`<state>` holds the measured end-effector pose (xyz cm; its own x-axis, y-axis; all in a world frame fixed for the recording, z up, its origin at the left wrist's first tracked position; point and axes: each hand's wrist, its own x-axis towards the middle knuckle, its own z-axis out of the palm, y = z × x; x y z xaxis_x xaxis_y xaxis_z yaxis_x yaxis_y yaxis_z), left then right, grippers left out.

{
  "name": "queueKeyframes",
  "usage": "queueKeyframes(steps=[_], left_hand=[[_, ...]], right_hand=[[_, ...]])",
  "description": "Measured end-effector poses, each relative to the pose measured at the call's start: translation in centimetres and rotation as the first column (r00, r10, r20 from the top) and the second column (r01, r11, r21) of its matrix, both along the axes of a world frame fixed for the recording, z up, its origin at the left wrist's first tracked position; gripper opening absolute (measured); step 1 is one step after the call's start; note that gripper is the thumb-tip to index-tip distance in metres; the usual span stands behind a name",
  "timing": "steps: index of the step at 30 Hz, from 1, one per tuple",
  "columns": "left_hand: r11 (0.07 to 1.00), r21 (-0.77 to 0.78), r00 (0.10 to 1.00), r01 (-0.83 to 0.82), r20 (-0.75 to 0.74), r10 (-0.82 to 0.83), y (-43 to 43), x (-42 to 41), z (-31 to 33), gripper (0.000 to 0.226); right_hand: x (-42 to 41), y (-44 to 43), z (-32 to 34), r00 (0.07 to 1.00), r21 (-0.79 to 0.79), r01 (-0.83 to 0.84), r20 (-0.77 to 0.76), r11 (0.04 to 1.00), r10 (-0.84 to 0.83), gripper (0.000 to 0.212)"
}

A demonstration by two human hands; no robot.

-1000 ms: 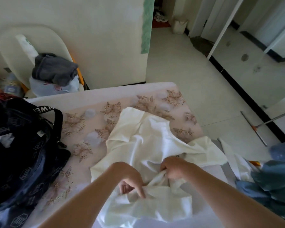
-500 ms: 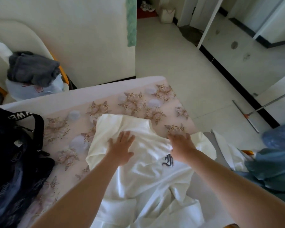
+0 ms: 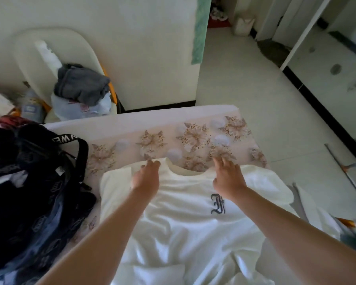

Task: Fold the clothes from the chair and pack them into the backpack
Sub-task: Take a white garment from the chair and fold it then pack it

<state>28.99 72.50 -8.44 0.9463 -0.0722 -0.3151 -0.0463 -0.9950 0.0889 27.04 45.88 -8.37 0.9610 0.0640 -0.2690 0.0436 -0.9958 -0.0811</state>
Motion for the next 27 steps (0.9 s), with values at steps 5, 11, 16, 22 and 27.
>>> queueKeyframes(steps=[5, 11, 16, 22, 27], left_hand=[[0.993, -0.118, 0.999, -0.006, -0.053, 0.000, 0.1, 1.6, -2.7, 0.057], [1.000, 0.001, 0.995, -0.029, -0.100, 0.029, -0.1, 3.9, -2.7, 0.055], [0.990, -0.038, 0.986, -0.135, -0.109, 0.130, 0.4, 4.9, -2.7, 0.018], [0.755, -0.500, 0.867, -0.425, 0.015, 0.498, 2.7, 6.4, -0.5, 0.022], [0.476, -0.746, 0.750, -0.465, -0.046, 0.660, 3.6, 6.9, 1.2, 0.056]], right_hand=[[0.8, -2.0, 0.6, 0.991, -0.132, 0.115, -0.055, 0.985, -0.123, 0.017], [2.2, -2.3, 1.1, 0.980, -0.100, 0.086, -0.169, 0.991, -0.102, 0.019], [3.5, -2.2, 0.6, 0.937, 0.165, 0.223, -0.307, 0.961, -0.165, 0.018], [6.7, -0.5, 2.1, 0.904, 0.266, 0.068, 0.390, 0.962, -0.172, 0.014], [10.9, 4.8, 4.7, 0.915, 0.516, 0.259, 0.139, 0.817, -0.378, 0.046]])
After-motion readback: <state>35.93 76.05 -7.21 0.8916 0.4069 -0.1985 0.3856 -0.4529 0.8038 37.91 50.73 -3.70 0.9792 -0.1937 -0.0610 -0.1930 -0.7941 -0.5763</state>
